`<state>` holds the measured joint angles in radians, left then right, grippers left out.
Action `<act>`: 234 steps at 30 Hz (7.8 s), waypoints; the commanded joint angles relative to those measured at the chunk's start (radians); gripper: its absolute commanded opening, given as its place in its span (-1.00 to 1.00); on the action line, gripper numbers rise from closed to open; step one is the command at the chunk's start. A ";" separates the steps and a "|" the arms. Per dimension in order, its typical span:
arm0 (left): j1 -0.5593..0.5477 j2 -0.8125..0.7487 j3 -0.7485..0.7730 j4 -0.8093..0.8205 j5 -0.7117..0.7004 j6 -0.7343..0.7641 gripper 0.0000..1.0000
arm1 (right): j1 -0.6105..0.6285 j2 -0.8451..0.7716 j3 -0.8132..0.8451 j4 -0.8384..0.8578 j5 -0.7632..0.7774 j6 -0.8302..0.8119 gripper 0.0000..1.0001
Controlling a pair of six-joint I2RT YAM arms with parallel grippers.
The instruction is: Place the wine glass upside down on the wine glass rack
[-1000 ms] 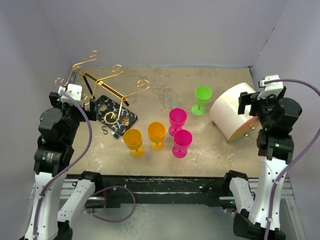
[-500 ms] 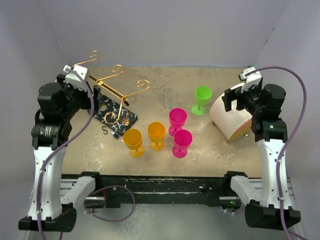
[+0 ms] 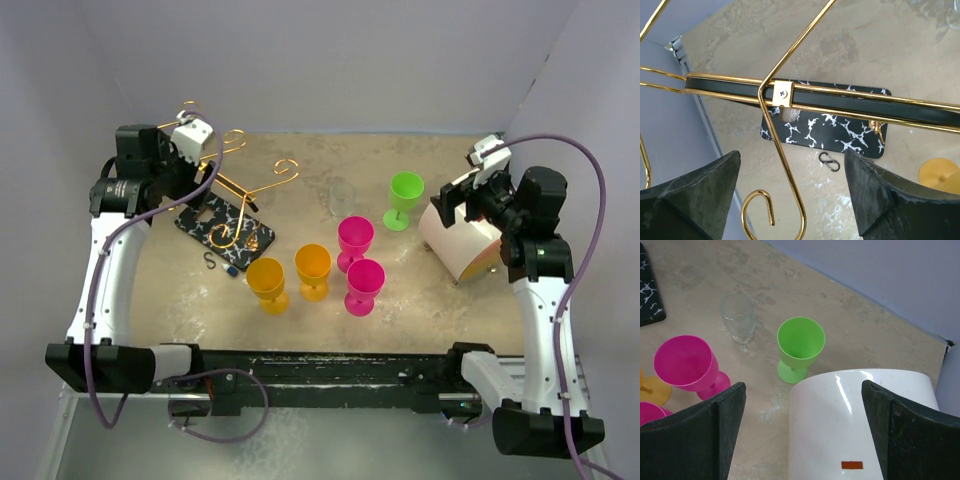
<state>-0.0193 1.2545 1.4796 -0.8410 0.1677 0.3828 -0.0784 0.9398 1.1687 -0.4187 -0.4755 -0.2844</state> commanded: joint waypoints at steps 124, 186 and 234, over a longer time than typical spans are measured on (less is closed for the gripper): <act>-0.189 -0.100 -0.091 0.309 0.062 -0.234 0.98 | 0.227 0.165 0.102 -0.026 0.061 -0.045 1.00; -0.095 0.009 0.352 0.197 0.260 -0.312 0.99 | 0.500 0.379 0.903 -0.347 0.434 -0.077 -1.00; -0.152 0.138 0.146 0.649 0.737 -0.788 0.73 | 0.502 0.601 1.051 -0.100 -0.084 0.197 -1.00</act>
<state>-0.1654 1.3800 1.5894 -0.2691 0.8936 -0.3504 0.4244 1.5352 2.1990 -0.5705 -0.4995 -0.1188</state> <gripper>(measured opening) 0.897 0.009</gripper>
